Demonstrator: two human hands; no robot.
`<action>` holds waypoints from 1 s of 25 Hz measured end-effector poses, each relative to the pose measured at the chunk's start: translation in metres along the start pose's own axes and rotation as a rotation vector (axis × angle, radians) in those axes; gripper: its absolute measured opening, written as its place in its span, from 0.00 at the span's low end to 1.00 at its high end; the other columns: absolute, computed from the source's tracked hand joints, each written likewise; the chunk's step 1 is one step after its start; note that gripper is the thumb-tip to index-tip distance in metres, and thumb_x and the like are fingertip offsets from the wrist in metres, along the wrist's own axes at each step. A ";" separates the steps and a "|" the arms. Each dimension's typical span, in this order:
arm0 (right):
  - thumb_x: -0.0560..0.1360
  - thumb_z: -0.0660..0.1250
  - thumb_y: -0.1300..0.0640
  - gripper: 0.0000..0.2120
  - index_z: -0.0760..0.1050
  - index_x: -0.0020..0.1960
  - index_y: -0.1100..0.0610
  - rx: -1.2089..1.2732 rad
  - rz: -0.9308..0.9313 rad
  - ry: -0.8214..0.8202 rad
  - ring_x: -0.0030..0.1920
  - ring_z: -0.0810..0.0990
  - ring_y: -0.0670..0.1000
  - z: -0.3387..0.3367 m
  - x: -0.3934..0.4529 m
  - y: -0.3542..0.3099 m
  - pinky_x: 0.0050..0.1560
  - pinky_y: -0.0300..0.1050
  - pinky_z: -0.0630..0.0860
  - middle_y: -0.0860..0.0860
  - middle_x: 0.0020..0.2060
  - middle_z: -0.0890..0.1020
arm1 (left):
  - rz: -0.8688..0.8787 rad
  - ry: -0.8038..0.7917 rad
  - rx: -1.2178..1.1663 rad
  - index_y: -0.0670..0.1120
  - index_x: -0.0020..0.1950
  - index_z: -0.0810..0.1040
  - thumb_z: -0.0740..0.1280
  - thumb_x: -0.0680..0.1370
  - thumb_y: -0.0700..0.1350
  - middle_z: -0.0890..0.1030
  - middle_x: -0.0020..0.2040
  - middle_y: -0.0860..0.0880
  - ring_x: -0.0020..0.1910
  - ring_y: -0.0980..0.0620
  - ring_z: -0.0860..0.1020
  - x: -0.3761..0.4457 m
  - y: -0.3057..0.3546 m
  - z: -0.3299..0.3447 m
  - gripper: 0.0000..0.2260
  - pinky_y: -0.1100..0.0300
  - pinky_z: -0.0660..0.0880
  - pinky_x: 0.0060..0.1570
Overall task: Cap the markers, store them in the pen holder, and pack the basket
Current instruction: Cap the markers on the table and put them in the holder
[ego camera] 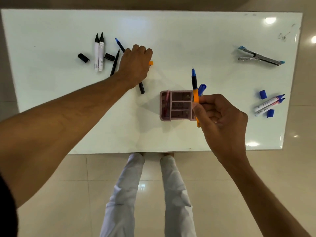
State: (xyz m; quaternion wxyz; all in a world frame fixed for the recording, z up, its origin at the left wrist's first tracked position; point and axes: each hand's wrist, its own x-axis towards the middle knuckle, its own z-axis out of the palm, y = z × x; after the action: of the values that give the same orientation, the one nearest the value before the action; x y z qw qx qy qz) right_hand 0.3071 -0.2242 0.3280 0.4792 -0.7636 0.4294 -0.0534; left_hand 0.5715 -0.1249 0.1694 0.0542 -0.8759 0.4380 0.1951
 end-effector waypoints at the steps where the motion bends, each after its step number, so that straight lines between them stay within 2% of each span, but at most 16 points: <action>1: 0.81 0.72 0.53 0.07 0.83 0.55 0.56 -0.005 0.003 -0.006 0.42 0.87 0.43 -0.001 -0.002 0.001 0.44 0.36 0.84 0.42 0.43 0.87 | -0.010 0.014 -0.119 0.39 0.66 0.73 0.63 0.86 0.42 0.81 0.59 0.37 0.58 0.37 0.78 -0.005 0.005 -0.001 0.11 0.43 0.74 0.55; 3: 0.81 0.72 0.52 0.08 0.83 0.56 0.56 -0.019 0.016 -0.011 0.43 0.86 0.45 -0.002 -0.004 0.003 0.44 0.34 0.83 0.45 0.44 0.88 | -0.040 0.008 -0.556 0.42 0.67 0.73 0.64 0.86 0.44 0.84 0.53 0.39 0.49 0.41 0.83 -0.019 0.016 -0.009 0.11 0.47 0.80 0.51; 5: 0.81 0.72 0.52 0.09 0.84 0.57 0.55 -0.058 0.015 0.003 0.44 0.86 0.44 -0.003 -0.005 0.005 0.43 0.29 0.80 0.46 0.46 0.88 | -0.049 -0.032 -0.915 0.48 0.68 0.76 0.66 0.86 0.47 0.86 0.50 0.44 0.44 0.48 0.86 -0.036 0.027 -0.023 0.11 0.56 0.83 0.50; 7: 0.81 0.72 0.52 0.09 0.84 0.57 0.55 -0.095 -0.001 0.008 0.45 0.85 0.45 -0.005 -0.004 0.005 0.43 0.27 0.79 0.47 0.48 0.88 | -0.047 -0.091 -1.134 0.53 0.65 0.82 0.69 0.84 0.51 0.87 0.46 0.49 0.41 0.52 0.87 -0.055 0.031 -0.037 0.10 0.62 0.83 0.48; 9: 0.81 0.72 0.53 0.09 0.85 0.58 0.55 -0.137 -0.026 0.008 0.46 0.84 0.47 -0.006 -0.004 0.005 0.45 0.33 0.80 0.48 0.50 0.88 | -0.046 -0.168 -1.281 0.55 0.63 0.85 0.71 0.83 0.53 0.86 0.42 0.52 0.39 0.54 0.85 -0.076 0.028 -0.047 0.10 0.63 0.83 0.45; 11: 0.81 0.72 0.54 0.08 0.85 0.58 0.54 -0.175 -0.048 0.000 0.46 0.83 0.48 -0.008 -0.004 0.005 0.47 0.38 0.81 0.49 0.50 0.87 | -0.030 -0.262 -1.345 0.56 0.64 0.86 0.70 0.84 0.53 0.85 0.42 0.52 0.39 0.55 0.83 -0.098 0.024 -0.054 0.10 0.62 0.84 0.48; 14: 0.80 0.73 0.54 0.08 0.85 0.58 0.54 -0.208 -0.066 -0.059 0.45 0.82 0.46 -0.007 -0.008 0.005 0.46 0.31 0.76 0.49 0.50 0.87 | -0.023 -0.333 -1.372 0.54 0.63 0.86 0.71 0.83 0.49 0.87 0.44 0.49 0.41 0.53 0.84 -0.124 0.021 -0.057 0.10 0.60 0.85 0.49; 18: 0.80 0.73 0.53 0.09 0.85 0.59 0.54 -0.296 -0.109 -0.121 0.46 0.80 0.44 -0.002 -0.020 0.006 0.45 0.23 0.69 0.50 0.53 0.87 | -0.073 -0.299 -1.409 0.51 0.57 0.89 0.75 0.79 0.45 0.88 0.42 0.51 0.41 0.56 0.85 -0.147 0.024 -0.056 0.08 0.64 0.83 0.45; 21: 0.81 0.72 0.53 0.09 0.85 0.58 0.54 -0.299 -0.116 -0.134 0.46 0.79 0.43 0.000 -0.028 0.007 0.45 0.22 0.67 0.50 0.53 0.87 | -0.156 -0.227 -1.453 0.51 0.55 0.89 0.77 0.75 0.49 0.87 0.41 0.52 0.42 0.55 0.84 -0.159 0.025 -0.053 0.09 0.62 0.84 0.47; 25: 0.80 0.72 0.52 0.10 0.85 0.59 0.54 -0.304 -0.106 -0.165 0.47 0.78 0.43 0.005 -0.038 0.009 0.44 0.21 0.67 0.50 0.53 0.87 | -0.123 -0.264 -1.452 0.53 0.52 0.90 0.78 0.75 0.52 0.86 0.42 0.51 0.42 0.54 0.83 -0.168 0.031 -0.050 0.08 0.60 0.85 0.47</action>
State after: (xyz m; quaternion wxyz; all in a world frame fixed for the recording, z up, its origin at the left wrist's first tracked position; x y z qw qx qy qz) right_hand 0.2805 -0.1954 0.3310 0.3884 -0.8505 0.3511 0.0497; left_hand 0.4706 -0.0318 0.2829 -0.4757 -0.6836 0.1387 0.5359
